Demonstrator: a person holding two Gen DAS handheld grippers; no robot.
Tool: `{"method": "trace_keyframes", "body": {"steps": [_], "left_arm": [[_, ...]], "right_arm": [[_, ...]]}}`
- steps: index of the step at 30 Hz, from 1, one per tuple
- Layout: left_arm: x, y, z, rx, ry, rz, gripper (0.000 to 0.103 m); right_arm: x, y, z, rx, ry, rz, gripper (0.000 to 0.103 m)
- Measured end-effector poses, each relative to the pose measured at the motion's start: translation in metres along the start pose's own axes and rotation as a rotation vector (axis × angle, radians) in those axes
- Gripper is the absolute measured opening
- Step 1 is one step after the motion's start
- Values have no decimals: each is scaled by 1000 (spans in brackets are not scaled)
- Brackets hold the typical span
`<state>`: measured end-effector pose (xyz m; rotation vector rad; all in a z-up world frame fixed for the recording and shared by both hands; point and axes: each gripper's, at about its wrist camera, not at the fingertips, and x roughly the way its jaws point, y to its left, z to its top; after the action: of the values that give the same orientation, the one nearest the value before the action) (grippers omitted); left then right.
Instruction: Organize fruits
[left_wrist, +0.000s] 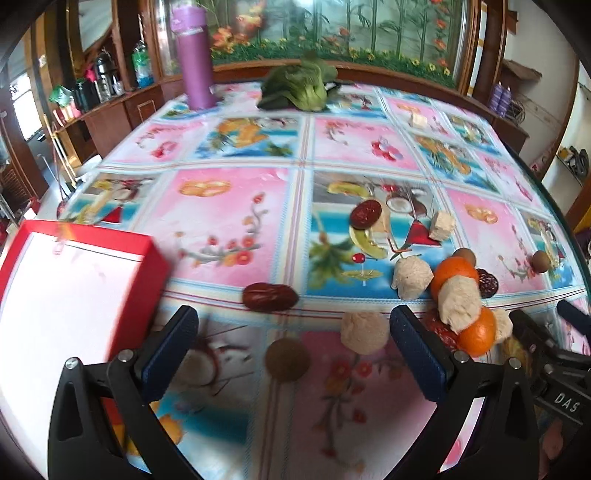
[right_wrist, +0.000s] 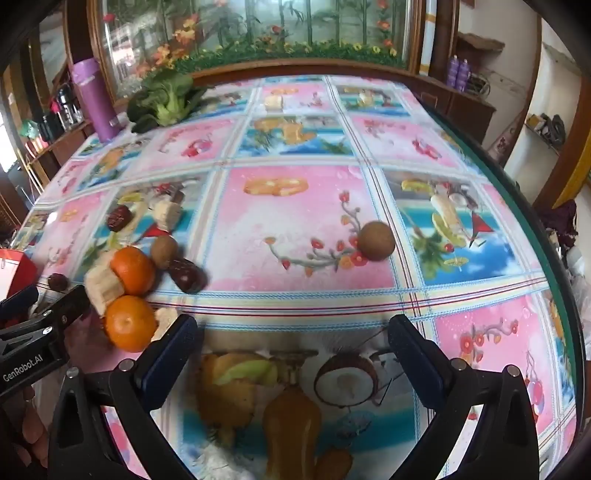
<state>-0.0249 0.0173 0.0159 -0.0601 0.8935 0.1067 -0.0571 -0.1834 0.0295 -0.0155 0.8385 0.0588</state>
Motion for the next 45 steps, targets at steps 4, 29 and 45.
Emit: {"method": "trace_keyframes", "body": {"steps": [4, 29, 45], "left_arm": [[-20, 5, -3, 3, -60, 25, 103], [-47, 19, -9, 40, -124, 55, 103], [-65, 25, -11, 159, -177, -75, 103]], "right_arm": [[-29, -3, -7, -20, -170, 74, 102], [-25, 30, -1, -158, -219, 136, 96], [4, 40, -4, -145, -16, 323, 48]]}}
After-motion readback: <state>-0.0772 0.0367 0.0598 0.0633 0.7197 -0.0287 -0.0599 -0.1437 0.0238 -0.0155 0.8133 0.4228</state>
